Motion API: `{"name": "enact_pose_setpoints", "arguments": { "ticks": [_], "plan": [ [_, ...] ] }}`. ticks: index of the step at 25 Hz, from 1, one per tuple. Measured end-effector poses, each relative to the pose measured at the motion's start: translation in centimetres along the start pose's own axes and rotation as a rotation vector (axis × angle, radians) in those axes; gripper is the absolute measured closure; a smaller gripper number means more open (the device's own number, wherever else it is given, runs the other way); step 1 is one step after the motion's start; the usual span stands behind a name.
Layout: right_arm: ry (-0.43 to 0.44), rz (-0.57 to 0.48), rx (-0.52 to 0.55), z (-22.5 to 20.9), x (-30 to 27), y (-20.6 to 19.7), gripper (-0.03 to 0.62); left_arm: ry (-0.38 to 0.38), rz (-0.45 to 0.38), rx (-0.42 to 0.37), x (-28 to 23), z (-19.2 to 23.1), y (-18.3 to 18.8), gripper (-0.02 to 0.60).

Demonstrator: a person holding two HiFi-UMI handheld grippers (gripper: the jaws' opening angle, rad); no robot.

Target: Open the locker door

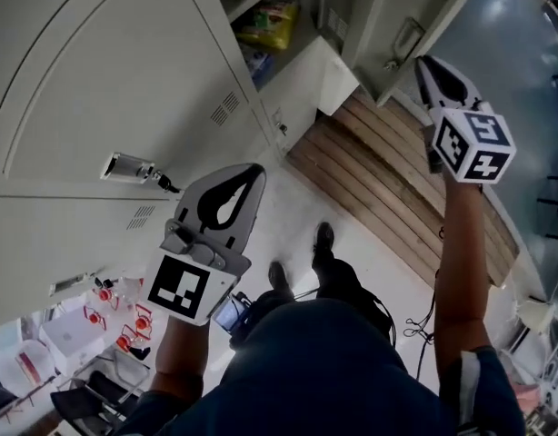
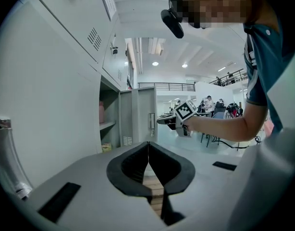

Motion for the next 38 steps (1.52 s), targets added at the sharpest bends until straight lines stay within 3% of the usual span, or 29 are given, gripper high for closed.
{"name": "enact_pose_setpoints", "arguments": {
  "ticks": [14,27,38],
  "plan": [
    [-0.136,0.006,-0.05,-3.1,-1.5,-0.9,0.549,0.014,-0.027,0.002,1.1,0.8,-1.1,0.565],
    [-0.171,0.011,-0.072,-1.7,1.1,-0.5,0.548,0.013,-0.067,-0.018,3.9,0.8,-0.4,0.565],
    [-0.127,-0.07,-0.059,2.3,7.9,3.5,0.548,0.001,-0.121,-0.053,7.9,-0.1,1.4,0.565]
  ]
}}
Point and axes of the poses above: the fingertips, and each gripper's own axes: x backward along the fingers, z to its left, y out of its top, the point moved 9 cm from there along x, backward along the fingers, and after that the axes turned 10 degrees about -y, right-handed, at the moved point
